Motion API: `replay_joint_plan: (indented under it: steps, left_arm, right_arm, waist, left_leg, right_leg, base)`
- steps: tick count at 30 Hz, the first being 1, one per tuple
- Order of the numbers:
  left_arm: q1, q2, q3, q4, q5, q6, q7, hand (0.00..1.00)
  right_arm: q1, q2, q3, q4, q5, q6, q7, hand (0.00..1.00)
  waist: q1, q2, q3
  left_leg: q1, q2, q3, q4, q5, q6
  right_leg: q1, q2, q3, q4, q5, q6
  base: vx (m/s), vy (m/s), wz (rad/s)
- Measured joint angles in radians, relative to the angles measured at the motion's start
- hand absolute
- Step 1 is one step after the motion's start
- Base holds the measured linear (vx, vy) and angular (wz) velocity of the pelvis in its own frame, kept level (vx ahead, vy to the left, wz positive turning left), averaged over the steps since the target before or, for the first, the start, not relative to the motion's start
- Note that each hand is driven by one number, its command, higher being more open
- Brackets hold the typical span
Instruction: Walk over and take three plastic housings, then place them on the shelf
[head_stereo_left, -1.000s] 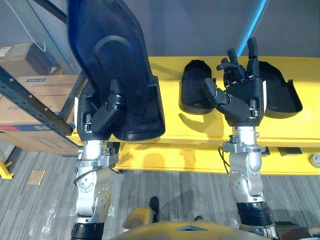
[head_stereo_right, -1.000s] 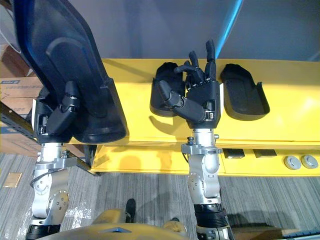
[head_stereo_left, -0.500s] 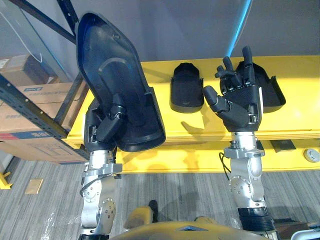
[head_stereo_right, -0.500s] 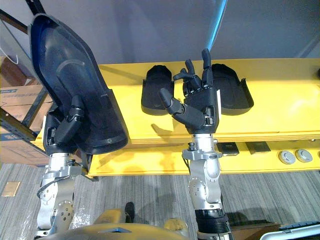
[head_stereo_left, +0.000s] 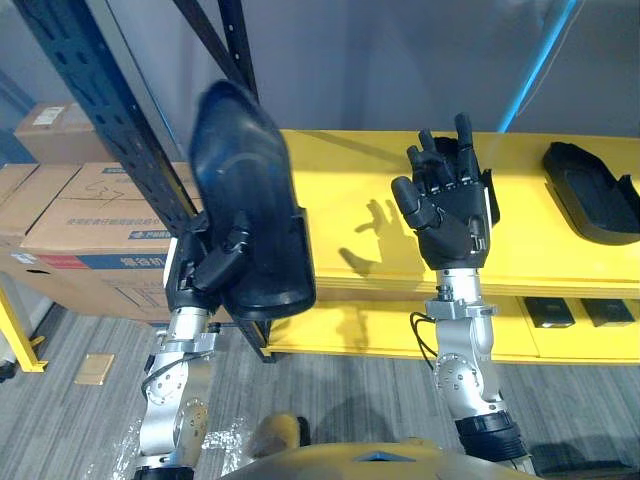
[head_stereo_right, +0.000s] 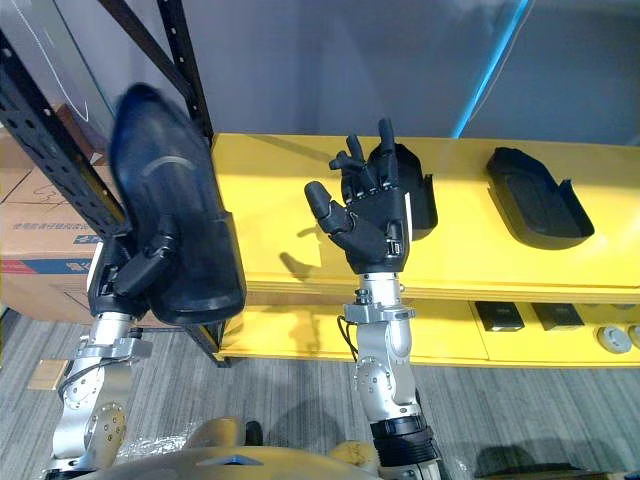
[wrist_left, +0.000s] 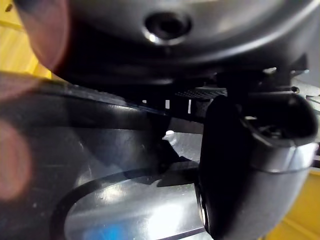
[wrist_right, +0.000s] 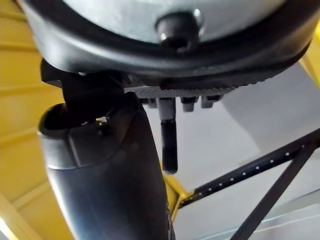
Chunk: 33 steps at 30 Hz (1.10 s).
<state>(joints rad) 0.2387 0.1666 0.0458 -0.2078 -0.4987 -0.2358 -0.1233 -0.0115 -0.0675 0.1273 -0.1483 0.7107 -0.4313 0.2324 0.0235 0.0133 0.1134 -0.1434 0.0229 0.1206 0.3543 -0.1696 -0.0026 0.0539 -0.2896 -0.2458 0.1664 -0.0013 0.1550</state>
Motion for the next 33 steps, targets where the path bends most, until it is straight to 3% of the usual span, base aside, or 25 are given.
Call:
replay_joint_plan:
  steps: [2, 5, 14, 19, 26, 30, 33]
  left_arm:
    - [-0.013, -0.020, 0.000, -0.023, -0.002, 0.000, 0.002, 0.00]
    - [-0.034, -0.041, -0.034, -0.061, 0.015, 0.000, 0.059, 0.00]
    - [-0.116, -0.057, -0.086, -0.077, 0.167, 0.015, 0.124, 0.00]
    - [-0.317, -0.030, -0.057, -0.031, 0.268, 0.039, 0.277, 0.00]
    - [-0.596, 0.032, 0.014, 0.149, 0.349, 0.048, 0.469, 0.00]
    - [-0.696, 0.060, 0.021, 0.192, 0.349, 0.065, 0.490, 0.00]
    - [-0.786, 0.080, 0.003, 0.280, 0.310, 0.105, 0.459, 0.00]
  right_arm:
    - [-0.004, -0.001, -0.025, -0.028, -0.011, -0.001, 0.003, 1.00]
    - [-0.005, -0.013, -0.072, -0.021, -0.099, 0.003, -0.023, 1.00]
    - [-0.005, -0.022, -0.123, -0.071, -0.151, 0.013, -0.076, 1.00]
    - [-0.085, -0.055, -0.106, -0.128, -0.153, 0.032, -0.081, 1.00]
    - [-0.162, -0.096, -0.053, -0.159, -0.150, 0.087, -0.015, 1.00]
    - [-0.165, -0.096, -0.020, -0.210, -0.147, 0.121, -0.002, 1.00]
    - [-0.163, -0.096, 0.006, -0.231, -0.144, 0.136, 0.008, 1.00]
  waist:
    - [-0.006, -0.015, -0.009]
    - [-0.019, 0.008, 0.003]
    - [-0.061, 0.018, 0.035]
    - [-0.082, 0.025, 0.119]
    - [-0.107, 0.026, 0.195]
    - [-0.108, 0.023, 0.207]
    - [-0.113, 0.021, 0.212]
  left_leg:
    - [-0.006, -0.021, 0.005, -0.034, 0.026, 0.010]
    - [-0.014, -0.026, 0.007, -0.074, 0.057, 0.000]
    - [-0.018, 0.020, 0.007, -0.195, 0.150, -0.045]
    - [-0.023, 0.022, 0.023, -0.288, 0.229, -0.045]
    - [-0.026, 0.022, 0.055, -0.326, 0.260, -0.041]
    - [-0.044, 0.022, 0.086, -0.325, 0.253, -0.046]
    - [-0.050, 0.060, 0.211, -0.292, 0.222, -0.035]
  right_leg:
    - [0.001, 0.004, -0.006, -0.047, -0.002, -0.006]
    - [-0.017, 0.004, -0.008, -0.056, -0.015, -0.025]
    - [-0.066, 0.055, -0.010, -0.069, -0.016, -0.027]
    - [-0.159, 0.063, 0.022, -0.012, -0.018, -0.031]
    - [-0.227, 0.061, 0.066, 0.047, -0.026, -0.040]
    - [-0.279, 0.045, 0.093, 0.096, -0.042, -0.037]
    - [-0.279, 0.042, 0.104, 0.101, -0.043, -0.035]
  base:
    - [0.00, 0.000, 0.00]
    - [-0.03, -0.032, 0.04]
    - [-0.05, -0.095, -0.02]
    - [-0.06, -0.033, -0.07]
    - [-0.02, -0.003, -0.12]
    - [0.00, 0.007, -0.13]
    - [0.02, 0.000, -0.09]
